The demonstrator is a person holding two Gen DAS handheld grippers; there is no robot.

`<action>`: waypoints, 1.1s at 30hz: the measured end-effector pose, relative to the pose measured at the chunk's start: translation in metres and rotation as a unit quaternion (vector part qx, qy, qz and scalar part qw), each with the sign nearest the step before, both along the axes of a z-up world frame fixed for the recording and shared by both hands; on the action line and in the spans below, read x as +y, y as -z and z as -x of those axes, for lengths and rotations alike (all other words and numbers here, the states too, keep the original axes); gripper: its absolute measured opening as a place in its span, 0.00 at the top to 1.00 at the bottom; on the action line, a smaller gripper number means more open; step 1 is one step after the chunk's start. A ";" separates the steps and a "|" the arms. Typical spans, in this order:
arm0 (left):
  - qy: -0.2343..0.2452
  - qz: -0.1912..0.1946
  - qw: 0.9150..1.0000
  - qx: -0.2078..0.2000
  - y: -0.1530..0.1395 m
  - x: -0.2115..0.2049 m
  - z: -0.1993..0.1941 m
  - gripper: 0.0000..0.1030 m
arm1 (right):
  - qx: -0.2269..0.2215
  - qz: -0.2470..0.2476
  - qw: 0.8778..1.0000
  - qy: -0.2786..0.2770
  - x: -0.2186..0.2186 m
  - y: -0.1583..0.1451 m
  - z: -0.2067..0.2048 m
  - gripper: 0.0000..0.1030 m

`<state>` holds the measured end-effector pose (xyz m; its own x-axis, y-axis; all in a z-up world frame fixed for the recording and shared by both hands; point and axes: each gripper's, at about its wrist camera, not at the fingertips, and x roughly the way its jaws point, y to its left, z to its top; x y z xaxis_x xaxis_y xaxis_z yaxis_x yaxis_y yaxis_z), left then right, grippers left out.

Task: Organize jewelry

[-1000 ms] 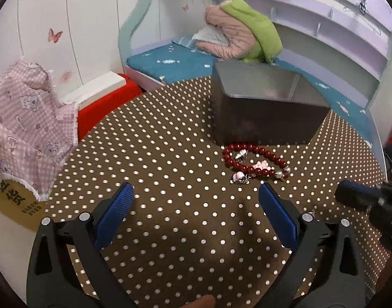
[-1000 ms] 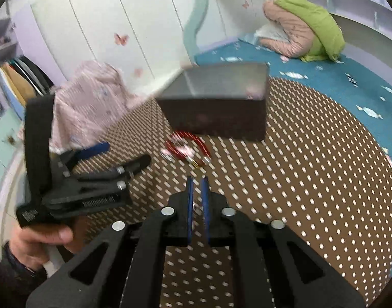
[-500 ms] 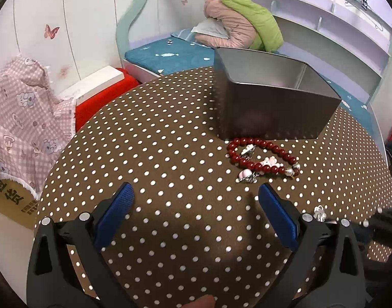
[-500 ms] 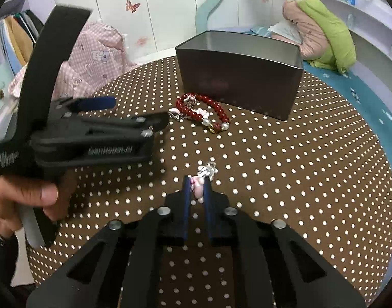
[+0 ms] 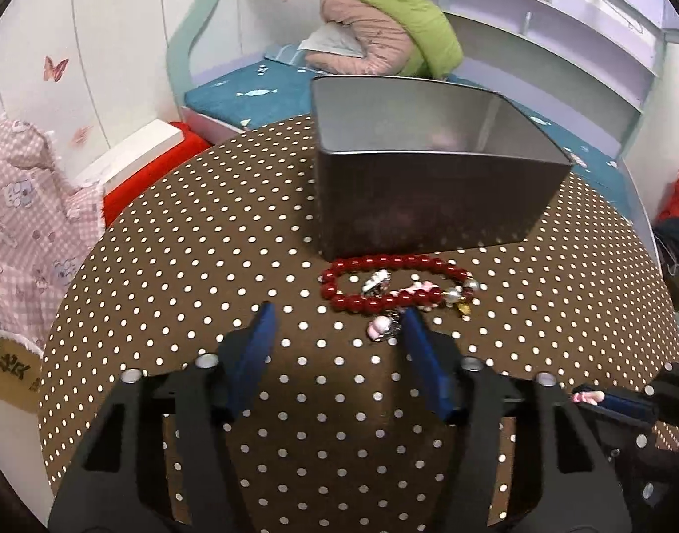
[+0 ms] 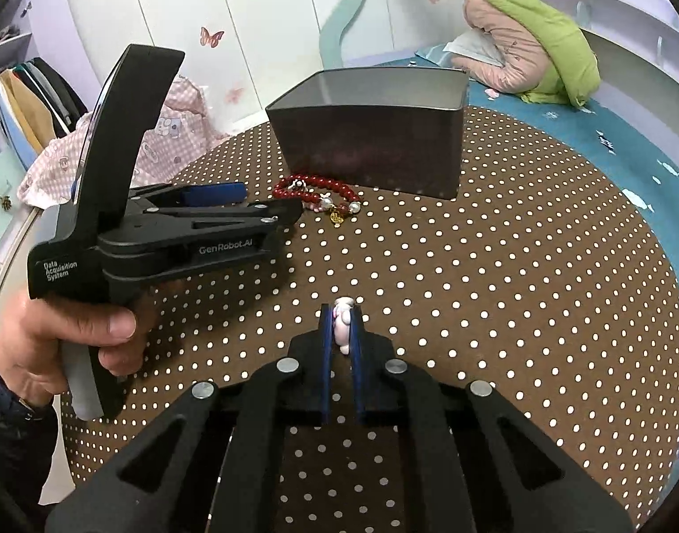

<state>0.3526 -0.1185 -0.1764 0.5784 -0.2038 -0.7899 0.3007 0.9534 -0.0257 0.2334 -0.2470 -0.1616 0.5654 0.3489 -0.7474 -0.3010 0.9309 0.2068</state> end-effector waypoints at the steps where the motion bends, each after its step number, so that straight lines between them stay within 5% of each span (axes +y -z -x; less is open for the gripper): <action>1: 0.005 0.005 1.000 0.001 -0.001 0.000 0.000 0.58 | 0.000 0.000 1.000 0.001 -0.001 -0.001 -0.001 0.94; 3: 0.014 0.019 1.000 0.006 -0.002 0.001 0.002 0.76 | 0.000 -0.004 1.000 0.002 -0.001 -0.001 -0.001 0.94; 5: 0.022 0.030 0.999 0.013 -0.003 0.004 0.004 0.85 | -0.001 -0.005 1.000 0.002 -0.002 -0.002 0.001 0.94; 17: 0.041 0.074 0.996 0.013 -0.020 0.029 0.040 0.85 | -0.009 -0.024 1.000 0.004 -0.010 -0.015 0.004 0.94; 33: 0.039 0.084 0.993 -0.077 -0.111 0.059 0.077 0.85 | -0.075 -0.020 0.997 -0.014 -0.001 -0.075 -0.001 0.94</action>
